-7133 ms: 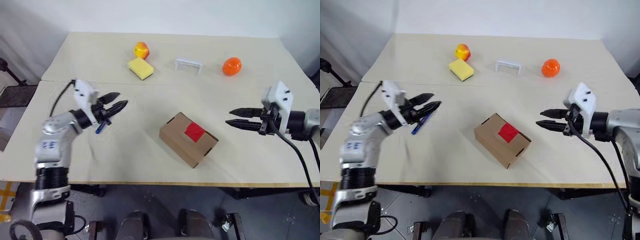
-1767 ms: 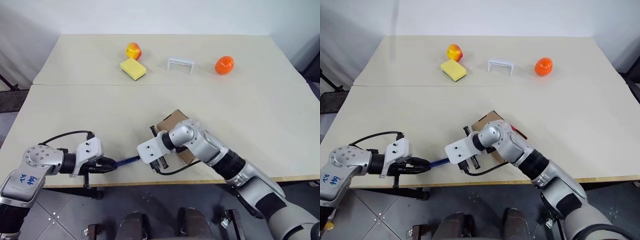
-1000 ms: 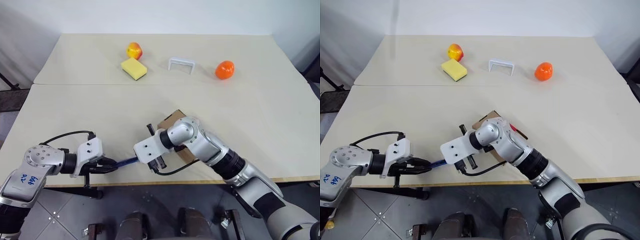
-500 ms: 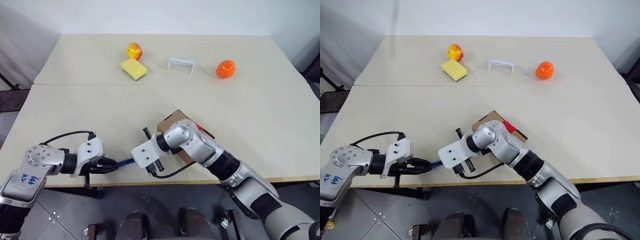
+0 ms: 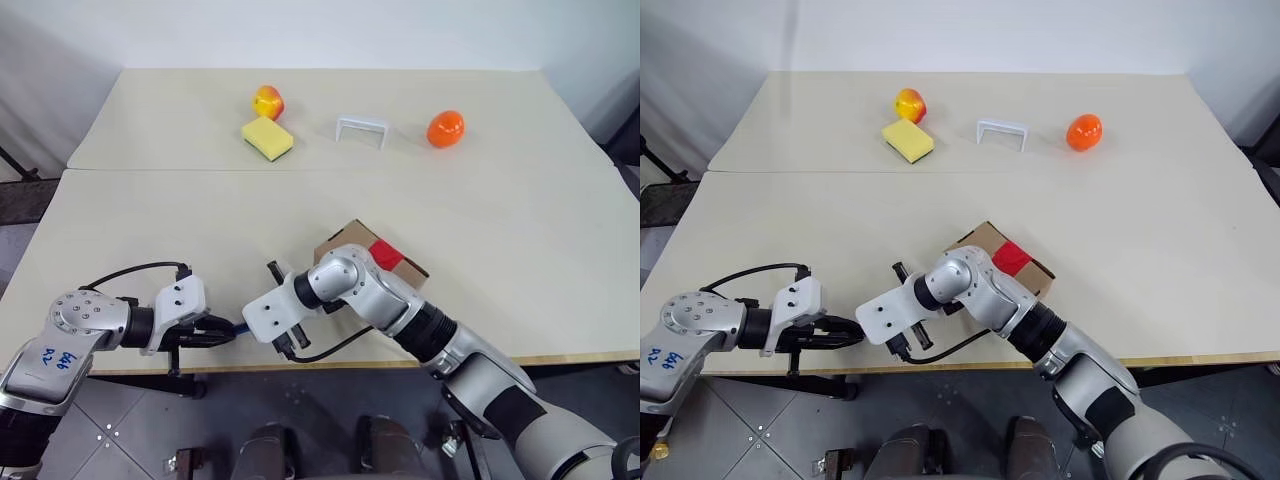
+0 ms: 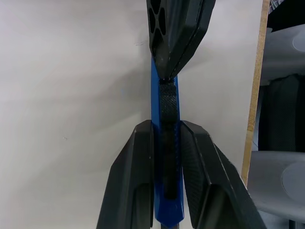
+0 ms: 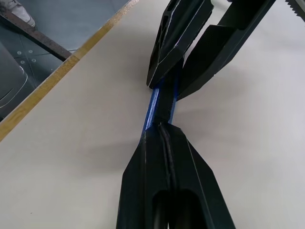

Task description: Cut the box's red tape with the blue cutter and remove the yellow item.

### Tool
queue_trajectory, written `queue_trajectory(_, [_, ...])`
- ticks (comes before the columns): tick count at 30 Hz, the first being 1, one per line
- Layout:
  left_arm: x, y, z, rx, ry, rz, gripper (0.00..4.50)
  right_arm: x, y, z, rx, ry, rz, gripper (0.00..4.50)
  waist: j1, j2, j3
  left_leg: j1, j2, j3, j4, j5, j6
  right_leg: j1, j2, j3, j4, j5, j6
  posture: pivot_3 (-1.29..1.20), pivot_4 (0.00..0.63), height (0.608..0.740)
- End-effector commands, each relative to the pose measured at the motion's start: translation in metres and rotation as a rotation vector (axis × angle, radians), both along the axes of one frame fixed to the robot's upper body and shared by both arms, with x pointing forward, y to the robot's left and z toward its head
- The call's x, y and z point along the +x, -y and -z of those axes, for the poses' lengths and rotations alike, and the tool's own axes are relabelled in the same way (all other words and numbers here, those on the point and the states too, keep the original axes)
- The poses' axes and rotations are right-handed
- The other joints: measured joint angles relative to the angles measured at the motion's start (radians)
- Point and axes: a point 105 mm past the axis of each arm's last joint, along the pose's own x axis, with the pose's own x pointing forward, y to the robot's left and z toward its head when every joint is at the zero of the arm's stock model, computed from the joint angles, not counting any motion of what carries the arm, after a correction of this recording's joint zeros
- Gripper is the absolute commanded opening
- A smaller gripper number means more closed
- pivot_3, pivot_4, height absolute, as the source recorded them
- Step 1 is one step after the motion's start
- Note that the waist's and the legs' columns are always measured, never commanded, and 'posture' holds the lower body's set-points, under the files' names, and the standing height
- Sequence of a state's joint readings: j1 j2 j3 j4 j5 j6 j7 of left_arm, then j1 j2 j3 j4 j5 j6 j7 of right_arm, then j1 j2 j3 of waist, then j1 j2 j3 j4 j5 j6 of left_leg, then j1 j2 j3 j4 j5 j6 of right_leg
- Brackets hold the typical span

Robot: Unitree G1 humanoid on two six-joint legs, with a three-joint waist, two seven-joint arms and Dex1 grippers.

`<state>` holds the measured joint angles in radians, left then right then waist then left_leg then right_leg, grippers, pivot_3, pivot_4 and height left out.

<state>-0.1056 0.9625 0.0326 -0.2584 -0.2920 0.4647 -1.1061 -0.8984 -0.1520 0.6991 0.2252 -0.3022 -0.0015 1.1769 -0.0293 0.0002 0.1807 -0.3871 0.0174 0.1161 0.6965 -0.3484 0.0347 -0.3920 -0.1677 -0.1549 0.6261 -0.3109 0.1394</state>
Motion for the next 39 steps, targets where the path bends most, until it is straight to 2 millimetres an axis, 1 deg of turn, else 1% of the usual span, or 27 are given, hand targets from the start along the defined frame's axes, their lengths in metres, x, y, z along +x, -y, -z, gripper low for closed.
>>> queue_trajectory(1, [-0.001,0.002,0.006,-0.010,-0.019,-0.007,0.69,-0.009,-0.005,0.003,-0.008,-0.026,-0.036,0.04,0.000,0.000,0.000,0.000,0.000,0.000,0.000,0.000,0.000,0.000,0.000,0.000,0.000,0.000,0.000,0.00,0.150,0.740])
queue_trajectory(7, [0.001,0.005,0.008,-0.027,-0.007,-0.015,0.69,-0.011,-0.006,0.002,0.019,-0.065,-0.023,0.04,0.002,0.000,0.000,0.000,0.000,0.000,0.000,0.000,0.000,0.000,0.000,0.001,0.000,0.000,0.000,0.00,0.150,0.740])
queue_trajectory(10, [0.003,0.003,0.007,-0.038,0.001,-0.033,0.69,-0.001,0.001,-0.026,0.120,-0.120,0.056,0.04,0.004,0.001,0.000,0.000,-0.001,-0.001,0.001,0.000,0.000,0.001,0.000,0.001,0.000,0.000,0.000,0.00,0.150,0.740])
queue_trajectory(12, [0.003,0.002,0.007,-0.038,0.012,-0.039,0.69,0.001,0.011,-0.037,0.139,-0.135,0.069,0.04,0.005,0.001,0.000,-0.001,-0.001,-0.002,0.001,0.000,0.000,0.001,0.000,0.001,0.000,0.000,0.000,0.00,0.150,0.740])
queue_trajectory(13, [0.005,0.000,0.006,-0.042,0.025,-0.047,0.69,0.003,0.017,-0.046,0.163,-0.157,0.087,0.04,0.005,0.001,0.000,-0.001,-0.001,-0.002,0.001,0.000,0.000,0.001,0.000,0.001,0.000,0.000,0.000,0.00,0.150,0.740])
queue_trajectory(16, [0.009,-0.003,-0.001,-0.067,0.070,-0.075,0.69,0.005,0.032,-0.078,0.266,-0.251,0.154,0.04,0.005,0.001,0.000,-0.001,-0.001,-0.003,0.001,0.000,0.000,0.001,0.000,0.001,0.000,0.000,0.000,0.00,0.150,0.740])
queue_trajectory(18, [0.011,-0.005,-0.008,-0.091,0.117,-0.091,0.69,0.009,0.042,-0.101,0.342,-0.319,0.205,0.04,0.002,0.000,0.000,-0.001,-0.001,-0.003,0.001,0.000,0.000,0.001,0.000,0.001,0.000,0.000,0.000,0.00,0.150,0.740])
queue_trajectory(19, [0.013,-0.007,-0.013,-0.103,0.157,-0.098,0.69,0.014,0.049,-0.115,0.386,-0.371,0.261,0.04,0.002,0.001,0.000,-0.002,0.000,-0.003,0.001,0.000,0.000,0.000,0.000,0.001,0.000,0.000,0.000,0.00,0.150,0.740])
queue_trajectory(20, [0.015,-0.008,-0.018,-0.110,0.203,-0.100,0.69,0.019,0.057,-0.125,0.406,-0.417,0.312,0.04,0.001,0.001,0.000,-0.002,0.000,-0.003,0.001,0.000,0.000,0.000,0.000,0.001,0.000,0.000,0.000,0.00,0.150,0.740])
queue_trajectory(21, [0.018,-0.009,-0.023,-0.125,0.241,-0.108,0.69,0.021,0.064,-0.131,0.409,-0.459,0.350,0.19,0.001,0.001,0.000,-0.003,0.000,-0.002,0.001,0.000,0.000,-0.001,0.000,0.001,0.000,0.000,0.000,0.00,0.150,0.740])
queue_trajectory(22, [0.020,-0.009,-0.028,-0.153,0.280,-0.105,0.69,0.023,0.070,-0.133,0.386,-0.478,0.388,0.40,0.001,0.001,0.000,-0.003,0.000,-0.003,0.001,0.000,0.000,-0.001,0.000,0.000,0.000,0.000,0.000,0.00,0.150,0.740])
queue_trajectory(23, [0.024,-0.009,-0.034,-0.170,0.330,-0.117,0.69,0.028,0.078,-0.133,0.346,-0.528,0.468,0.58,0.001,0.001,0.000,-0.003,0.000,-0.003,0.001,0.000,0.000,-0.001,0.000,0.000,0.000,0.000,0.000,0.00,0.150,0.740])
queue_trajectory(24, [0.029,-0.009,-0.040,-0.191,0.389,-0.127,0.69,0.035,0.085,-0.134,0.301,-0.611,0.564,0.89,0.002,0.001,0.000,-0.003,0.000,-0.003,0.000,0.000,0.000,-0.001,0.000,0.000,0.000,0.000,0.000,0.00,0.150,0.740])
queue_trajectory(25, [0.034,-0.008,-0.046,-0.216,0.446,-0.134,0.69,0.039,0.089,-0.139,0.296,-0.673,0.623,1.27,0.002,0.001,0.000,-0.003,0.000,-0.004,0.000,0.000,0.000,-0.001,0.000,0.000,0.001,0.000,0.000,0.00,0.150,0.740])
queue_trajectory(27, [0.039,-0.007,-0.052,-0.252,0.512,-0.141,0.69,0.040,0.091,-0.147,0.295,-0.752,0.669,1.91,0.001,0.000,0.000,-0.003,-0.001,-0.004,0.001,0.000,0.000,-0.001,0.000,0.000,0.001,0.000,0.000,0.00,0.150,0.740])
queue_trajectory(29, [0.041,-0.006,-0.054,-0.275,0.548,-0.140,0.69,0.039,0.091,-0.151,0.291,-0.792,0.693,2.61,0.000,0.000,0.000,-0.003,0.000,-0.004,0.000,0.000,0.000,-0.001,0.000,-0.001,0.001,0.000,0.000,0.00,0.150,0.740])
queue_trajectory(31, [0.044,-0.002,-0.059,-0.304,0.613,-0.122,0.69,0.044,0.090,-0.156,0.289,-0.822,0.749,3.31,-0.001,0.000,0.000,-0.003,-0.001,-0.003,-0.001,0.000,0.000,-0.002,0.000,-0.001,0.001,0.000,0.000,0.00,0.150,0.740])
queue_trajectory(32, [0.047,0.003,-0.064,-0.340,0.673,-0.112,0.69,0.051,0.088,-0.156,0.280,-0.865,0.824,3.74,-0.002,0.000,0.000,-0.003,-0.001,-0.002,-0.001,0.000,0.000,-0.002,0.000,-0.001,0.000,0.000,0.000,0.00,0.150,0.740])
queue_trajectory(33, [0.048,0.007,-0.067,-0.376,0.714,-0.093,0.69,0.054,0.085,-0.158,0.276,-0.903,0.854,4.01,-0.003,0.000,0.000,-0.003,-0.001,-0.002,-0.001,0.000,0.000,-0.002,0.000,-0.002,0.001,0.000,0.000,0.00,0.150,0.740])
queue_trajectory(34, [0.049,0.010,-0.068,-0.399,0.740,-0.080,0.69,0.055,0.083,-0.159,0.272,-0.930,0.870,4.37,-0.003,0.000,0.000,-0.003,-0.001,-0.001,-0.001,0.000,0.000,-0.002,0.000,-0.002,0.000,0.000,0.000,0.00,0.150,0.740])
queue_trajectory(35, [0.052,0.013,-0.069,-0.411,0.758,-0.080,0.69,0.055,0.080,-0.157,0.247,-0.949,0.878,4.45,-0.003,-0.001,-0.001,-0.003,-0.001,0.000,-0.001,0.000,0.000,-0.003,-0.001,-0.001,0.000,0.000,0.000,0.00,0.150,0.740])
queue_trajectory(39, [0.058,0.022,-0.070,-0.430,0.812,-0.066,0.69,0.053,0.070,-0.150,0.199,-0.983,0.875,4.45,-0.003,-0.001,-0.001,-0.003,-0.001,-0.002,-0.001,0.000,0.000,-0.002,-0.001,-0.003,0.001,0.000,0.000,0.00,0.150,0.740])
